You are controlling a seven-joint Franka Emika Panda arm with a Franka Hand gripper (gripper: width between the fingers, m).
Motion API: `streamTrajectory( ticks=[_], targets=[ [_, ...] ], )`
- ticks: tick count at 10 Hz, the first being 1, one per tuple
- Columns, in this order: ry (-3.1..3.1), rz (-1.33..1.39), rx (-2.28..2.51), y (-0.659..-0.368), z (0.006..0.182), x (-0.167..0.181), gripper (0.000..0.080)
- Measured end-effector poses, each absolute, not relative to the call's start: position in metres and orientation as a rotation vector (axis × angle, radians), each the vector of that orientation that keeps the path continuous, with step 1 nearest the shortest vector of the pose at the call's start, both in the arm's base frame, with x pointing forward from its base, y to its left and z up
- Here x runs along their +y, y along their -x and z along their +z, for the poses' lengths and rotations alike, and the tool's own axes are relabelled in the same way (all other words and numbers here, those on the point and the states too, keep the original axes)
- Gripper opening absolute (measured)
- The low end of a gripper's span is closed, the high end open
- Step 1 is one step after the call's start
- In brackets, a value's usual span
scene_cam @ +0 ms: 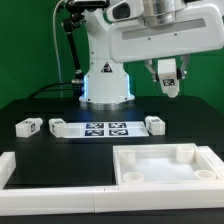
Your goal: Assemble square table
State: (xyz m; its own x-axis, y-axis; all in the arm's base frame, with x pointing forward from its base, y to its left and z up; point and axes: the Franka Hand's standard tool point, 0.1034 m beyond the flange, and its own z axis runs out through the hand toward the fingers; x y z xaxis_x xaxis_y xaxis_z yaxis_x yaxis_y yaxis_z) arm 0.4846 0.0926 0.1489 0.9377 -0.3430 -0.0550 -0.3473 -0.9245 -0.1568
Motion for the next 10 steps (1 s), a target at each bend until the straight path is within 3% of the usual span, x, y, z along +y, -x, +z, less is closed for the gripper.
streamTrajectory(
  ticks=[3,7,10],
  targets=[
    [2.965,-0.233,0.464,-0.502,0.144,0.094,0.0285],
    [2.911,-0.556,0.409,-0.546,0.157,0.098,0.0285],
    [2.921,-0.547,0.384,-0.540,0.152,0.099,0.0285]
  ],
)
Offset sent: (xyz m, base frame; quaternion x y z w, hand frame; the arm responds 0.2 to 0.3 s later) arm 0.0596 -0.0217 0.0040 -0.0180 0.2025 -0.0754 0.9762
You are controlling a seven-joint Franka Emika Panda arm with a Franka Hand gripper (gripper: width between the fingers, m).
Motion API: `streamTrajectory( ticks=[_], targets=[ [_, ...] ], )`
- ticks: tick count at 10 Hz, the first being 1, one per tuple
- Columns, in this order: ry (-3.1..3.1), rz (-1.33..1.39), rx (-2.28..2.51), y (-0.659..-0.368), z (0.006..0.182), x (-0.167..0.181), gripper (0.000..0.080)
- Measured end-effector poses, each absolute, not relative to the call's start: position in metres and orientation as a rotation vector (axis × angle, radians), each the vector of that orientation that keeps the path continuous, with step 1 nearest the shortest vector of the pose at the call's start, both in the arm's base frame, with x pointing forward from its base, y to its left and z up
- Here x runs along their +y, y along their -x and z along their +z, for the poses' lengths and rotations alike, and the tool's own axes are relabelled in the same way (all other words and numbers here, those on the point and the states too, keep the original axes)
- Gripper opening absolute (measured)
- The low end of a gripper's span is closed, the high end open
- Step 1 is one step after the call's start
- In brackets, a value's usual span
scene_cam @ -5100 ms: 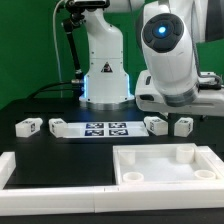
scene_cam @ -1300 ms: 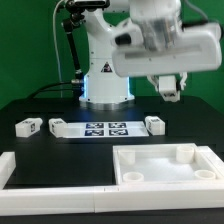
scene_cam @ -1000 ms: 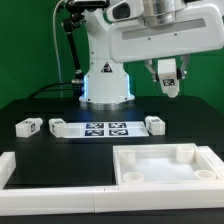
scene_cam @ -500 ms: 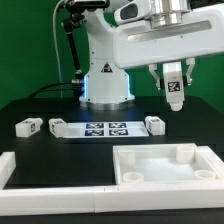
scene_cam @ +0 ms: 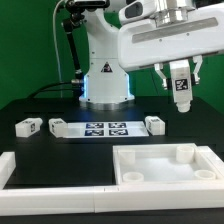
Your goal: Assemble square table
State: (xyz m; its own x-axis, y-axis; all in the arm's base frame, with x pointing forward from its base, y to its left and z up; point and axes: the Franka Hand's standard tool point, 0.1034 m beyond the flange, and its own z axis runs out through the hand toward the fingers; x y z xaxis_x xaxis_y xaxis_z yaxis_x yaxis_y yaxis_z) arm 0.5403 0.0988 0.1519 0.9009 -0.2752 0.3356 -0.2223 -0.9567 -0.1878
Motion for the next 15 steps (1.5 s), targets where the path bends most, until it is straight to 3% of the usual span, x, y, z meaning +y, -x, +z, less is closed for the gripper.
streamTrajectory(
  ticks=[2,5,9,11,15],
  targets=[
    [2.965,-0.566,0.249,-0.552,0.147,0.089,0.0285],
    [3.001,-0.709,-0.019,-0.600,0.154,0.065,0.0285],
    [2.990,-0.716,-0.010,-0.602,0.154,0.074,0.0285],
    [2.974,-0.745,-0.060,-0.597,0.137,0.101,0.0285],
    [2.965,-0.809,-0.124,-0.614,0.115,0.114,0.0285]
  ],
)
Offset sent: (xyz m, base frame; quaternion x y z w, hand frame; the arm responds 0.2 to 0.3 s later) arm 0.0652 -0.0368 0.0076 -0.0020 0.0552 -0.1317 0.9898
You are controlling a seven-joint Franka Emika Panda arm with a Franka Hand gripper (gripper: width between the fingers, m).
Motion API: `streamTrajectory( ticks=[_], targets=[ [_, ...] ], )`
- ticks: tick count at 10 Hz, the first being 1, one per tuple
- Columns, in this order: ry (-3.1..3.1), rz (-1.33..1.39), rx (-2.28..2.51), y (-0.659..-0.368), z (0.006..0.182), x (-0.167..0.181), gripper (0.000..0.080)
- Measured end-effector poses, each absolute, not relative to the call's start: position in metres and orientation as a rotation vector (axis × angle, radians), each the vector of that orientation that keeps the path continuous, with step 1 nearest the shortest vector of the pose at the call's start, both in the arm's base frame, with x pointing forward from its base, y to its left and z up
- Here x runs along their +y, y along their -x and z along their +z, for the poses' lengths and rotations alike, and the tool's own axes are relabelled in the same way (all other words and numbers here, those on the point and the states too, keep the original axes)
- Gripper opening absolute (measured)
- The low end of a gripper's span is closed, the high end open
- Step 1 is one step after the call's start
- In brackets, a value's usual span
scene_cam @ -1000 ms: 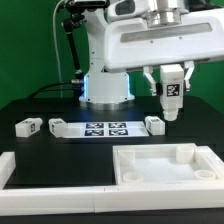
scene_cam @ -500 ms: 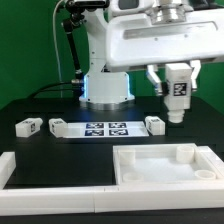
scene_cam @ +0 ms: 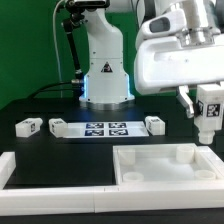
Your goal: Assemble square table
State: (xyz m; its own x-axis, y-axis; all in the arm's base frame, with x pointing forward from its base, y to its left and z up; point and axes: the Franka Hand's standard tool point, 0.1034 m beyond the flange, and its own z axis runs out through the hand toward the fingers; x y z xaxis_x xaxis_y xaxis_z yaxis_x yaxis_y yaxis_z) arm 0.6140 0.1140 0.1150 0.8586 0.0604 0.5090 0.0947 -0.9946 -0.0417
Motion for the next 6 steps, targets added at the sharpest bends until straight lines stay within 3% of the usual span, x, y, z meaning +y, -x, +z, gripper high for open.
streamTrajectory(
  ticks=[4,6],
  targets=[
    [2.982,-0.814,-0.127,-0.626,0.101,0.098,0.0285],
    [2.982,-0.788,-0.135,-0.621,0.088,0.108,0.0285]
  ],
)
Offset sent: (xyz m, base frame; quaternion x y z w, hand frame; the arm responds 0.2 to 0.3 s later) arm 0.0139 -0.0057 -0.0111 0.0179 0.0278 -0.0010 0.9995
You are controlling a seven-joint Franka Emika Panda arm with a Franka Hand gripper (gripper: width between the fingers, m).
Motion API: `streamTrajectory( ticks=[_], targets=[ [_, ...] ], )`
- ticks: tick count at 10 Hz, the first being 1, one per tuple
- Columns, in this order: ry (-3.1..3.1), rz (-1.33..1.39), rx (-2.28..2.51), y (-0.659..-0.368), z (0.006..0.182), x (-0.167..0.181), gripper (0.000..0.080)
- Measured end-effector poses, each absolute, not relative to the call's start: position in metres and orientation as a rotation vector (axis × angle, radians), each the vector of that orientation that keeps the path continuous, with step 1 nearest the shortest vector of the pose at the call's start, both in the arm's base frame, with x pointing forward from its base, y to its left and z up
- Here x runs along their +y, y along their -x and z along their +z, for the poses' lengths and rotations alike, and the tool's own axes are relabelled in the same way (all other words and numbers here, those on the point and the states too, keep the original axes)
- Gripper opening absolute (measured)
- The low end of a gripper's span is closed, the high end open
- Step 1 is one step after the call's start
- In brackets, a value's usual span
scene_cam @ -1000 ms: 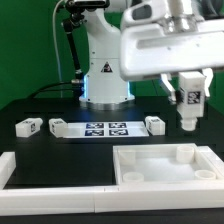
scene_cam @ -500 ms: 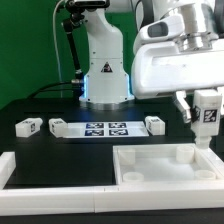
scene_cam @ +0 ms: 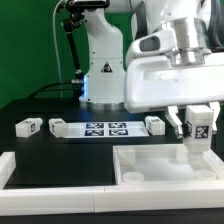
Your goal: Assemble square table
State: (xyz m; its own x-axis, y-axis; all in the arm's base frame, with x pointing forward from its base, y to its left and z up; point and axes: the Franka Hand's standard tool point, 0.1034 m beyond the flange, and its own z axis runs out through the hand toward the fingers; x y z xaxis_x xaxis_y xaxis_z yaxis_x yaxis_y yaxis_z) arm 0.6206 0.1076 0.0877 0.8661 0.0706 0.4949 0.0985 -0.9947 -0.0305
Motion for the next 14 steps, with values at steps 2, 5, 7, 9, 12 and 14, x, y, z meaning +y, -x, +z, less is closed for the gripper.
streamTrajectory(
  ticks=[2,5,7,9,12,14],
  targets=[
    [2.985,-0.774,-0.137,-0.618,0.082,0.110,0.0285],
    [2.988,-0.773,-0.134,-0.621,0.079,0.107,0.0285],
    [2.986,-0.773,-0.140,-0.624,0.075,0.111,0.0285],
    [2.986,-0.774,-0.141,-0.624,0.074,0.111,0.0285],
    [2.984,-0.768,-0.151,-0.623,0.072,0.116,0.0285],
    [2.982,-0.762,-0.163,-0.621,0.070,0.122,0.0285]
  ],
)
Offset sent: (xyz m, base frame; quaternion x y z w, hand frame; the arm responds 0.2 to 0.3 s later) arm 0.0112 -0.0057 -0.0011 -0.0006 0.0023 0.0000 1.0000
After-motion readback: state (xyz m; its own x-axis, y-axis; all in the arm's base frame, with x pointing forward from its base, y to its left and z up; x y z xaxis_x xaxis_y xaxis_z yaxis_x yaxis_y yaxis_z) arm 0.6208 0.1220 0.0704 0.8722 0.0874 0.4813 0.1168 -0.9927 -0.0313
